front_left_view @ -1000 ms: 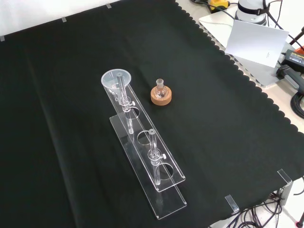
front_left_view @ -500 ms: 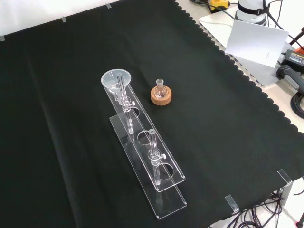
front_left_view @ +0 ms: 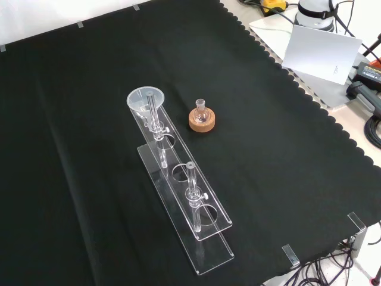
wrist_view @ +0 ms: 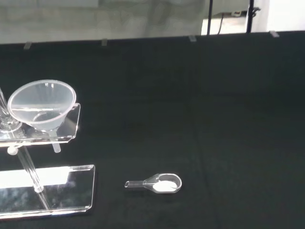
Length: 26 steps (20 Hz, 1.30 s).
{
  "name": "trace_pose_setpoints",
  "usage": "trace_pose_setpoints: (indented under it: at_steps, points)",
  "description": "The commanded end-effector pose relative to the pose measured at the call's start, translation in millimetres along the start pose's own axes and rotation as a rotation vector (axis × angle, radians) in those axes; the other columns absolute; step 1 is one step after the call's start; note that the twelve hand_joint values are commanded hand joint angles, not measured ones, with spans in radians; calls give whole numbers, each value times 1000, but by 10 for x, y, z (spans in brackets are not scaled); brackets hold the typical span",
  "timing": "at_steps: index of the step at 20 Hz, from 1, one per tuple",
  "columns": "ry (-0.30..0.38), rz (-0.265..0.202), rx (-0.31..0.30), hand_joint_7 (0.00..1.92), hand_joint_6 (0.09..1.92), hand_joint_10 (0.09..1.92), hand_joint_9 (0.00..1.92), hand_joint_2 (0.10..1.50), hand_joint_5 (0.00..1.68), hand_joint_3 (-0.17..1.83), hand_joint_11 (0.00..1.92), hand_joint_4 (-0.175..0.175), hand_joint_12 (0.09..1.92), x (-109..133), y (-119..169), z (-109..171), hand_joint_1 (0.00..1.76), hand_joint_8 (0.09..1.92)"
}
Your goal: Pick up the funnel from the transparent funnel stand.
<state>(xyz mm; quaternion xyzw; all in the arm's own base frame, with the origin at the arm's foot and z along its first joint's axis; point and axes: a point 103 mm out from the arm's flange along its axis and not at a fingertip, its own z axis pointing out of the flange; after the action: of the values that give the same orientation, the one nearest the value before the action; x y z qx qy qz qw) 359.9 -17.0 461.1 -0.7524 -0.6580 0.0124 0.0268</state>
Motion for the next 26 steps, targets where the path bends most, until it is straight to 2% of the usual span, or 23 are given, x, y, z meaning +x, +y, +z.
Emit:
trace_pose_setpoints:
  at_steps: [1, 4, 7, 8, 15, 23, 26]
  points:
    - [-8, -95, 45, 0, 87, 653, 30, 1109, 166, 501, 36, 16, 1373, 110, 580, 118, 0, 166]
    - [-21, -103, 54, 0, 87, 653, 30, 1108, 165, 498, 34, 13, 1374, 280, 726, 198, 0, 164]
    - [-7, -117, 74, 0, 87, 654, 32, 1104, 164, 493, 31, 11, 1375, 323, 858, 295, 0, 164]
    - [-21, -115, 83, 0, 87, 654, 32, 1101, 163, 491, 31, 10, 1376, 343, 898, 324, 0, 165]
    - [-7, -153, 97, 0, 87, 663, 28, 1091, 146, 463, 17, 0, 1393, 629, 1048, 554, 0, 166]
    - [-28, -133, 157, 0, 87, 705, 30, 1071, 124, 403, 0, -13, 1423, 834, 1226, 813, 0, 204]
    - [-36, -125, 197, 0, 87, 695, 11, 1057, 98, 367, 0, -16, 1413, 853, 1268, 895, 9, 92]
